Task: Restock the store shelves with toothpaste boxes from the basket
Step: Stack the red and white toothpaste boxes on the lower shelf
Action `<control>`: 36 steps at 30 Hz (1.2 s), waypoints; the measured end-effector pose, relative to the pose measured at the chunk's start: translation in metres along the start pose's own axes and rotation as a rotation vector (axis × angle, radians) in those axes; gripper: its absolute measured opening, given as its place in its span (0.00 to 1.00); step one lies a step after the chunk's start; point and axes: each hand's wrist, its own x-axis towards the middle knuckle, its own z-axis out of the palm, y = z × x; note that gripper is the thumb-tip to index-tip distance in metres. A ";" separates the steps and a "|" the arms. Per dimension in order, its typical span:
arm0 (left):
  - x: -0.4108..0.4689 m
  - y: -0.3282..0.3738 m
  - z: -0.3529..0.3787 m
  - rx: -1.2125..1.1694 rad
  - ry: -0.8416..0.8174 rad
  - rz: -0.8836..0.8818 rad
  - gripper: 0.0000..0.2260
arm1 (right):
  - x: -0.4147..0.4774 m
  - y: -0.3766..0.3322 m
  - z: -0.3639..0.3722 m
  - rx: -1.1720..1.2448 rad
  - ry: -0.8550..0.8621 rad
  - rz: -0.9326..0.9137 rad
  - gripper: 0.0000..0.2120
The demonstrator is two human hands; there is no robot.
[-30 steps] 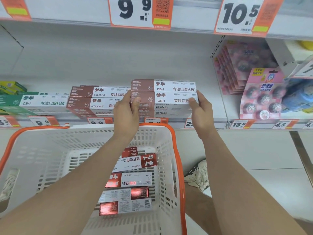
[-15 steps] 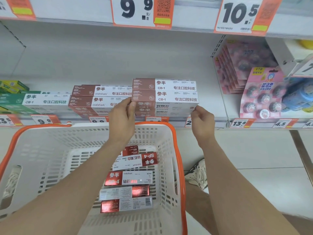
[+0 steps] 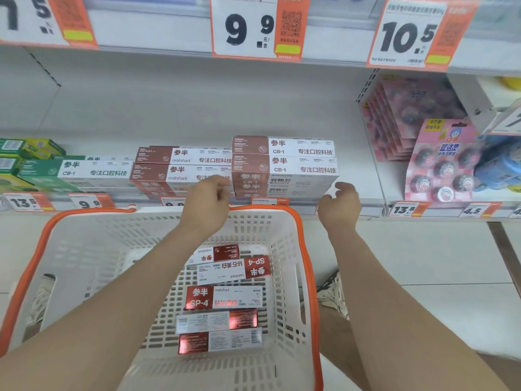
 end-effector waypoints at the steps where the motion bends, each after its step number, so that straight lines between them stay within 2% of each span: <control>1: 0.000 0.001 0.003 0.000 -0.041 -0.018 0.12 | 0.001 0.006 0.000 -0.081 -0.061 -0.035 0.21; 3: 0.001 0.003 0.007 -0.003 -0.088 -0.056 0.12 | 0.003 0.010 0.001 -0.197 -0.111 -0.153 0.14; 6: 0.004 0.006 0.011 -0.002 -0.092 -0.099 0.13 | 0.008 0.009 0.004 -0.272 -0.086 -0.225 0.05; 10: 0.004 0.007 0.017 -0.059 0.003 -0.082 0.12 | 0.016 0.011 0.004 -0.305 -0.062 -0.256 0.02; 18: 0.000 0.007 0.025 -0.111 0.240 0.045 0.09 | 0.028 0.018 0.007 -0.250 -0.038 -0.251 0.05; 22: 0.000 0.006 0.027 -0.081 0.194 0.065 0.16 | 0.031 0.019 0.006 -0.226 -0.055 -0.239 0.04; 26: 0.000 0.004 0.027 -0.070 0.171 0.076 0.19 | 0.035 0.020 0.003 -0.196 -0.081 -0.230 0.12; 31: 0.000 0.004 0.028 -0.061 0.183 0.048 0.19 | 0.036 0.017 -0.003 -0.121 -0.092 -0.218 0.04; 36: 0.001 0.005 0.025 -0.060 0.157 0.035 0.19 | 0.034 0.017 0.001 -0.126 -0.080 -0.192 0.08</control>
